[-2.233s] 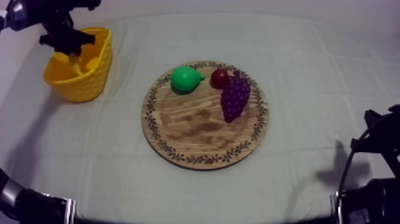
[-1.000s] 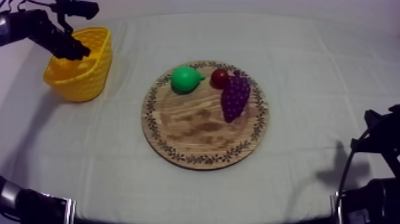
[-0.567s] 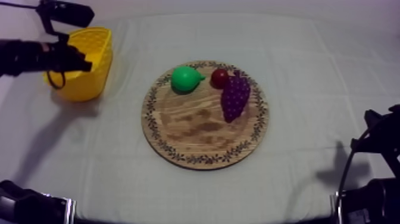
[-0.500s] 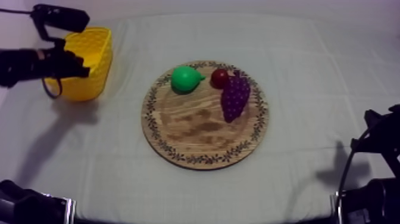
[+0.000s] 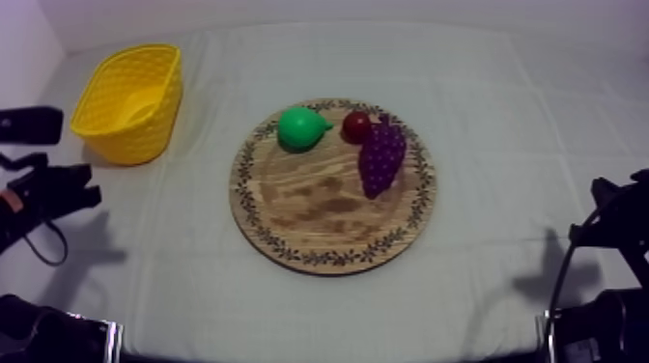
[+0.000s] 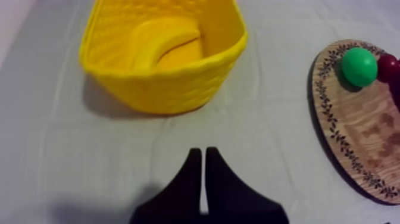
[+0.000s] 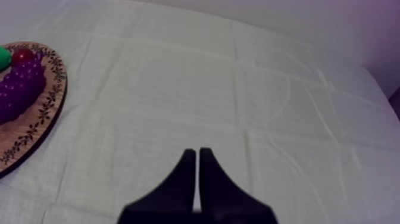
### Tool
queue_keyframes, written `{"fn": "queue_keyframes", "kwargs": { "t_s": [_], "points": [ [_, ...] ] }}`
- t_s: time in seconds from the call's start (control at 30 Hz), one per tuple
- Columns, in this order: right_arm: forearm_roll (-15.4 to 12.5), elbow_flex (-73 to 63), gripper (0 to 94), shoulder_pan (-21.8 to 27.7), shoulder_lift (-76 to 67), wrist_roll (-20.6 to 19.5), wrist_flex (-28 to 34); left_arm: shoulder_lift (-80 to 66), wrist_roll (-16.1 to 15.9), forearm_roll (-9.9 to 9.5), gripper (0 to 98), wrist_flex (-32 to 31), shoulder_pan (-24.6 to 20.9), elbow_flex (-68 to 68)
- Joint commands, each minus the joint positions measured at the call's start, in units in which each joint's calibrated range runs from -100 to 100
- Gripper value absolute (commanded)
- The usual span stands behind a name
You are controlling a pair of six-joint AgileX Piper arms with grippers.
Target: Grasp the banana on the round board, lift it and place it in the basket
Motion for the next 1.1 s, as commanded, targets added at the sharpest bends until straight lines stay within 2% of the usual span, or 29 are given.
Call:
{"fn": "queue_keyframes", "kwargs": {
  "t_s": [0.0, 0.27, 0.67, 0.77, 0.93, 1.07],
  "points": [
    [0.01, 0.02, 0.3, 0.01, -0.02, 0.02, 0.02, -10.78, -0.57, 0.83, 0.0, 1.42, -1.8, 5.12],
    [0.01, 0.02, 0.3, 0.01, -0.02, 0.02, 0.02, -29.51, -1.55, 2.59, 0.1, 9.09, -5.88, 12.13],
    [0.01, 0.02, 0.3, 0.01, -0.02, 0.02, 0.02, -41.16, -5.33, 2.71, 0.1, 17.99, -4.26, 11.75],
    [0.01, 0.02, 0.3, 0.01, -0.02, 0.02, 0.02, -42.76, -2.91, 2.66, 0.1, 18.19, -4.19, 11.74],
    [0.01, 0.02, 0.3, 0.06, -0.02, 0.02, 0.02, -43.88, 5.7, 2.03, 0.1, 11.37, -4.26, 13.81],
    [0.01, 0.02, 0.3, 0.02, -0.02, 0.0, 0.02, -44.05, 8.18, 1.93, 0.1, 9.97, -4.26, 14.18]
  ]
}}
